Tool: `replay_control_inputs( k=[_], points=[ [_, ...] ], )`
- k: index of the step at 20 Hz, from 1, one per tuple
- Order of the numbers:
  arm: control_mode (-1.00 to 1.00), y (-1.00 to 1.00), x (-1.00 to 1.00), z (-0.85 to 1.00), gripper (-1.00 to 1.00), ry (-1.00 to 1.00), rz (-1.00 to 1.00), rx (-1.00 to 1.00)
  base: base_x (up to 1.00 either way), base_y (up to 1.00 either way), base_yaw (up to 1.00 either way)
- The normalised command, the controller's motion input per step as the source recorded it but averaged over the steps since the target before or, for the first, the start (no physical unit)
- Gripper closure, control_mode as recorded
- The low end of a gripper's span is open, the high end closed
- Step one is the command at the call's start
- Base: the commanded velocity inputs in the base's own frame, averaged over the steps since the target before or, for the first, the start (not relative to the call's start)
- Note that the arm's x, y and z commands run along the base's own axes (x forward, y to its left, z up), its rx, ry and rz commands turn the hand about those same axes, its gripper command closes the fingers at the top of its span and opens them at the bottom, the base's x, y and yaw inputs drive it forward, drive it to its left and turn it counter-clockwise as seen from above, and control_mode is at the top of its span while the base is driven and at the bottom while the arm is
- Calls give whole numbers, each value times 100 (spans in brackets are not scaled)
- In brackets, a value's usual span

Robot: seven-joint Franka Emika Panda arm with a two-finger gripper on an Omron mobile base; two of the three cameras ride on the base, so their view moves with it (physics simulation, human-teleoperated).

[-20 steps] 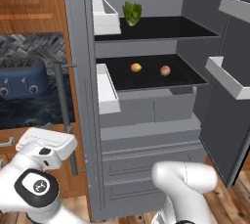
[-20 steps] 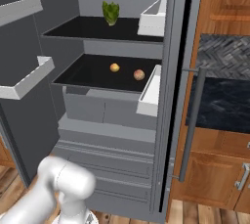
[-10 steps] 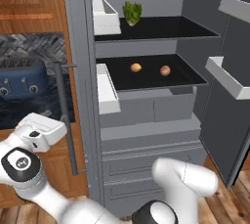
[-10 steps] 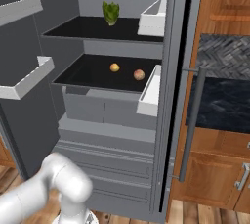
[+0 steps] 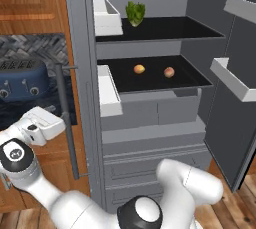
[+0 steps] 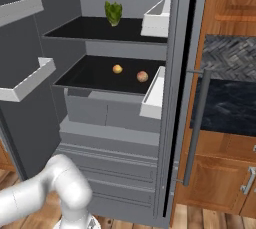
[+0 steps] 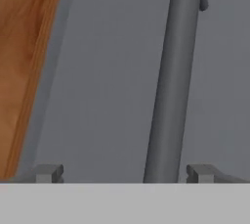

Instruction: Place the peach in the correct fridge rack based on whether it is a fruit or vegetable. Finally, close the fridge door.

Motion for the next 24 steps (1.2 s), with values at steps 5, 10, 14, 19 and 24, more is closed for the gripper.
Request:
replay_control_inputs(
  k=[5,10,14,19,24],
  points=[
    [-100,-67,13,0,-100,-2,0,3,0,0,0],
    [-100,-85,24,1,-100,-1,0,5,0,0,0],
    [-100,-94,35,0,-100,-3,0,5,0,0,0],
    [-100,-97,48,0,-100,-2,0,5,0,0,0],
    [-100,-89,41,3,-100,-5,0,4,0,0,0]
  ],
)
